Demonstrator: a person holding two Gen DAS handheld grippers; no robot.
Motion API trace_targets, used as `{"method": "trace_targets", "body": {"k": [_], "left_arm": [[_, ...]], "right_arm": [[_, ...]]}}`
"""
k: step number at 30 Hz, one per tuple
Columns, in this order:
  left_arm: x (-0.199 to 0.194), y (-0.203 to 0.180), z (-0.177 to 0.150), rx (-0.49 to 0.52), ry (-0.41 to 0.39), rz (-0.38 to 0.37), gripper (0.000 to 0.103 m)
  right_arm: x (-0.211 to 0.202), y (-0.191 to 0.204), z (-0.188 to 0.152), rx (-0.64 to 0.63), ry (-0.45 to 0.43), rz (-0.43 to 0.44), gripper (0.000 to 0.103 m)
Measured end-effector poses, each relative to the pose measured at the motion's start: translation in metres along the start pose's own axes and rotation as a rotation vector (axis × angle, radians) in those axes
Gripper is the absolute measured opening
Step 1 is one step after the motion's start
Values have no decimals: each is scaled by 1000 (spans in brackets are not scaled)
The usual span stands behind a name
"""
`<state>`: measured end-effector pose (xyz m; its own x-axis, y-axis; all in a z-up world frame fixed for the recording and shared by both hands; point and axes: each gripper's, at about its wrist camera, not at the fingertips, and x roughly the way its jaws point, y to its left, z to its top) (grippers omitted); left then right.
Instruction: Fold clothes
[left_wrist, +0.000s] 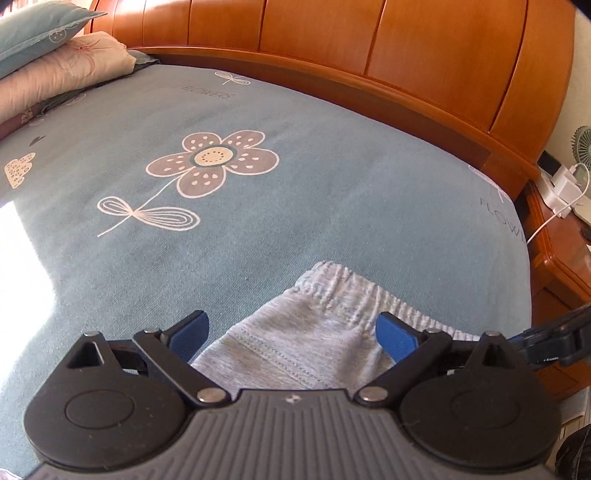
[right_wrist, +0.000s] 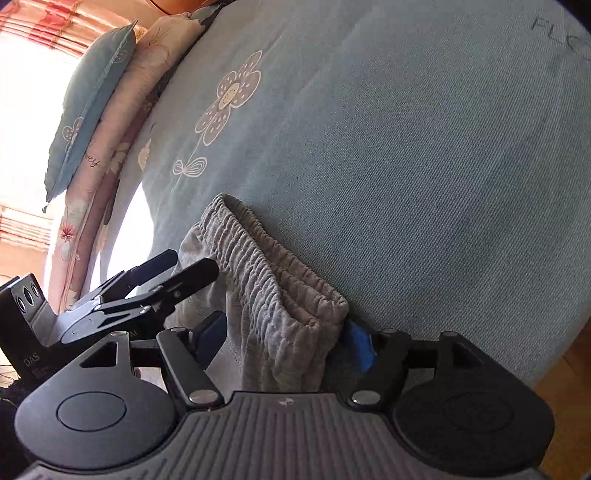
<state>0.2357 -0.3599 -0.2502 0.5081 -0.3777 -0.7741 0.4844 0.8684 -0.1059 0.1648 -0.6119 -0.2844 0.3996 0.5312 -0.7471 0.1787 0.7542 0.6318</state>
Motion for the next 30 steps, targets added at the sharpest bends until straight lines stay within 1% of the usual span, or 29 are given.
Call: {"method": "trace_targets", "body": {"k": [3, 7, 12, 16, 21, 23, 26, 28, 30], "left_arm": [[-13, -6, 6, 30, 18, -15, 97], [-22, -15, 7, 53, 50, -14, 97], [-30, -15, 3, 44, 69, 5, 97], [-37, -8, -3, 32, 75, 16, 97], [-54, 9, -16, -3, 54, 21, 97], [-64, 19, -25, -21, 51, 19, 97], [-86, 35, -41, -32, 49, 37, 97], [-104, 49, -55, -36, 56, 52, 97], [-120, 63, -73, -33, 75, 64, 97]], "right_arm": [[-7, 10, 5, -40, 13, -55, 81], [-15, 14, 9, -48, 11, -95, 81], [-19, 15, 11, -42, 7, -127, 81], [-16, 26, 13, -69, 12, -167, 81], [-16, 42, 8, -114, 8, -223, 81], [-18, 53, 5, -149, 2, -265, 81], [-23, 76, -4, -221, -27, -362, 81], [-31, 93, -13, -271, -65, -446, 81], [-39, 113, -24, -339, -123, -502, 81]]}}
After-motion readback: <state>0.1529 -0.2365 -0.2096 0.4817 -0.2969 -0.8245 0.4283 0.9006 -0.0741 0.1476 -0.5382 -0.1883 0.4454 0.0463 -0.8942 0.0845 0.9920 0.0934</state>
